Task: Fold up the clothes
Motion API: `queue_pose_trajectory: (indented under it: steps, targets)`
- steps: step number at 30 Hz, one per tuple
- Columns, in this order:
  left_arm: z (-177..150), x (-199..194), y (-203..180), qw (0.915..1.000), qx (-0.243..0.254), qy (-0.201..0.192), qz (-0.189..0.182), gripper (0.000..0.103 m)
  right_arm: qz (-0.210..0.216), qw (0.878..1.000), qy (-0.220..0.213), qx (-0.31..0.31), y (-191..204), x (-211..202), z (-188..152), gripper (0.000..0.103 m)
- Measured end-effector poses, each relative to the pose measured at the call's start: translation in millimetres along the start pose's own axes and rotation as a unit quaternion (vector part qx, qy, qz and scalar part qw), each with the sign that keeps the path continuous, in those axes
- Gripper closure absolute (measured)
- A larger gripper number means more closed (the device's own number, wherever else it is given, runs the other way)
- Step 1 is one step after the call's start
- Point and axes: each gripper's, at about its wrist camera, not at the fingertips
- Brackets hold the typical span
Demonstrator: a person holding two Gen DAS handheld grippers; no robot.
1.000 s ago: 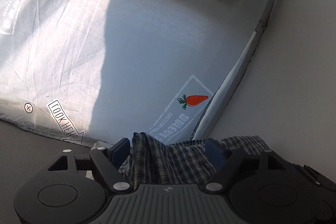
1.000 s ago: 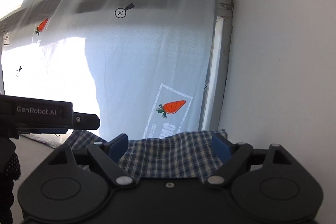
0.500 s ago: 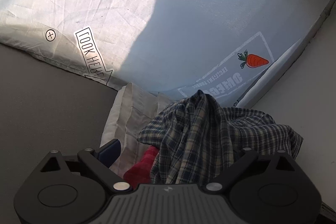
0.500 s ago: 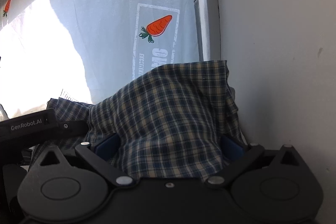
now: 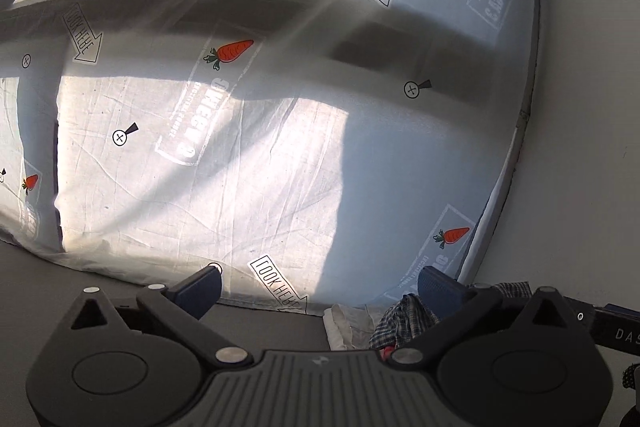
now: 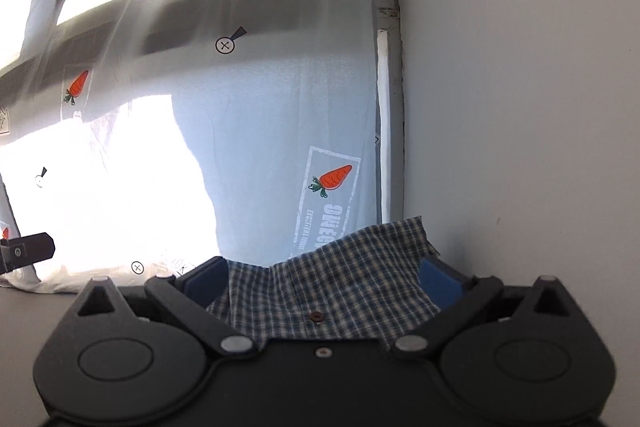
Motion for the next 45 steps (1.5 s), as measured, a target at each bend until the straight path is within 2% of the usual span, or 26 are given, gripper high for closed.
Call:
queue_pose_trajectory:
  steps: [4,8,12,15,20,25,30,34,39,45]
  targets:
    - [2.6,-87.9,18.9,0.9976,-0.023,-0.056,0.033,0.0,0.026,0.999,-0.039,0.007,18.5,-71.1,-5.5,0.0]
    - [6.5,-160.2,32.8,0.9932,-0.044,-0.08,0.072,0.0,0.037,0.999,-0.004,0.002,51.5,-119.5,-12.2,0.0]
    - [16.3,-218.4,51.8,0.9937,-0.037,-0.044,0.096,0.0,0.08,0.997,0.008,-0.01,81.6,-166.4,-19.2,0.0]
    - [19.3,-254.8,70.6,0.9928,-0.019,-0.027,0.116,0.0,0.094,0.995,0.014,-0.019,112.8,-203.2,-27.9,0.0]
    - [21.2,-311.1,119.4,0.9941,-0.009,0.002,0.108,0.0,0.096,0.995,0.004,-0.041,174.9,-269.6,-46.4,0.0]
    - [17.8,-361.0,169.2,0.9912,0.037,0.045,0.119,0.0,0.088,0.995,0.022,-0.031,234.9,-328.8,-65.3,0.0]
    - [13.3,-403.8,213.9,0.9917,0.035,0.072,0.1,0.0,0.077,0.995,0.036,-0.047,291.2,-386.9,-88.9,0.0]
    - [11.0,-433.8,238.3,0.9897,0.067,0.091,0.088,0.0,0.068,0.995,0.062,-0.045,320.1,-426.1,-109.7,0.0]
    - [10.7,-464.0,258.9,0.9898,0.065,0.107,0.068,0.0,0.053,0.993,0.093,-0.057,345.0,-465.2,-132.8,0.0]
    - [2.8,-495.0,269.6,0.9893,0.059,0.121,0.057,0.0,0.032,0.992,0.107,-0.06,355.8,-499.3,-149.5,0.0]
Point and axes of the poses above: each gripper's, at about its wrist camera, not at the fingertips, and x roughly the way its jaws point, y to its left, z to its top, and after that the axes turned 14 degrees about -z, right-handed
